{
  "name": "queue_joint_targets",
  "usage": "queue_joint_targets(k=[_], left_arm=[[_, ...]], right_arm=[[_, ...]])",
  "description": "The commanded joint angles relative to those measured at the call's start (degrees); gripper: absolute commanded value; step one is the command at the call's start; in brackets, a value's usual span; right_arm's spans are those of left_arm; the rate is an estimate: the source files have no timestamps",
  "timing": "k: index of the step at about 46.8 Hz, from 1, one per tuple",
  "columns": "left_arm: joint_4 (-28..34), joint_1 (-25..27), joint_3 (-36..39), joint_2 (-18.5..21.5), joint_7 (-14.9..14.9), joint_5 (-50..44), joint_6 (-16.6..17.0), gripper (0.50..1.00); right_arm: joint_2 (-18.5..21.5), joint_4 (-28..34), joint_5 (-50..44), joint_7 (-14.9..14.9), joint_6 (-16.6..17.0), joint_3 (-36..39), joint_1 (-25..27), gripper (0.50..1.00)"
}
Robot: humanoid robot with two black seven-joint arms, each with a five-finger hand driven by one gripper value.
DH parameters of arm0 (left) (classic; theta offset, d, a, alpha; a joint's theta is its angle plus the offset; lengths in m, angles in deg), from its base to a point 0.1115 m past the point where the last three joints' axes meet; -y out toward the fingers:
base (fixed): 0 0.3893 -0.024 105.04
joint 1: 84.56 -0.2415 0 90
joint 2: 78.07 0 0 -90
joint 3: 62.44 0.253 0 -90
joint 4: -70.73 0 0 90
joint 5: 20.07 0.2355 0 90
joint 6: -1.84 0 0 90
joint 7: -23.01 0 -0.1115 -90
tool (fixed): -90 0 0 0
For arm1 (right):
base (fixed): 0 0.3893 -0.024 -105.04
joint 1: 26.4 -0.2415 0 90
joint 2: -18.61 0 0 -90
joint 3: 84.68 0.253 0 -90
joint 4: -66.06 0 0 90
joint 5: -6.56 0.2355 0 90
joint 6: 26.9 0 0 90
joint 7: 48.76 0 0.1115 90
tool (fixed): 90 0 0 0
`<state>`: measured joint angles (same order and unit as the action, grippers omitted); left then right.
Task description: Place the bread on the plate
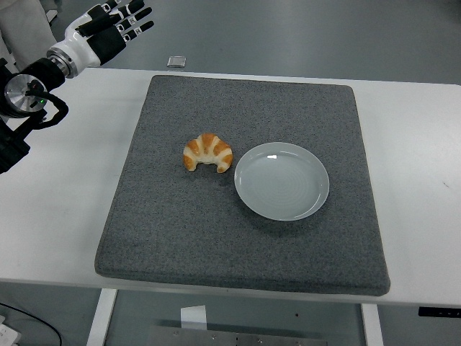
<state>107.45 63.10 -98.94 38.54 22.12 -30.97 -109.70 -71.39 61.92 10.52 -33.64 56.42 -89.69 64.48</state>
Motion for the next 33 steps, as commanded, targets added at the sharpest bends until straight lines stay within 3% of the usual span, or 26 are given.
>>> queue_joint_targets(k=[1,10,18,33], left_arm=[[0.1,0.0,0.0,0.0,0.0,0.1,-0.2,1.000],[0.3,0.4,1.0,0.2,-0.1,3.2,-2.3,0.996],[3.4,0.6,1.0,1.4,-0.8,16.5,-3.8,0.986],[15.9,1.7,0.7,7.6,-2.6,39.4,-3.6,0.979]], right_arm=[[0.0,0.0,0.0,0.0,0.0,0.0,0.0,0.932],[0.0,0.0,0.0,0.0,0.0,0.0,0.0,0.932],[0.0,0.0,0.0,0.0,0.0,0.0,0.0,0.932],[0.0,0.0,0.0,0.0,0.0,0.0,0.0,0.932]])
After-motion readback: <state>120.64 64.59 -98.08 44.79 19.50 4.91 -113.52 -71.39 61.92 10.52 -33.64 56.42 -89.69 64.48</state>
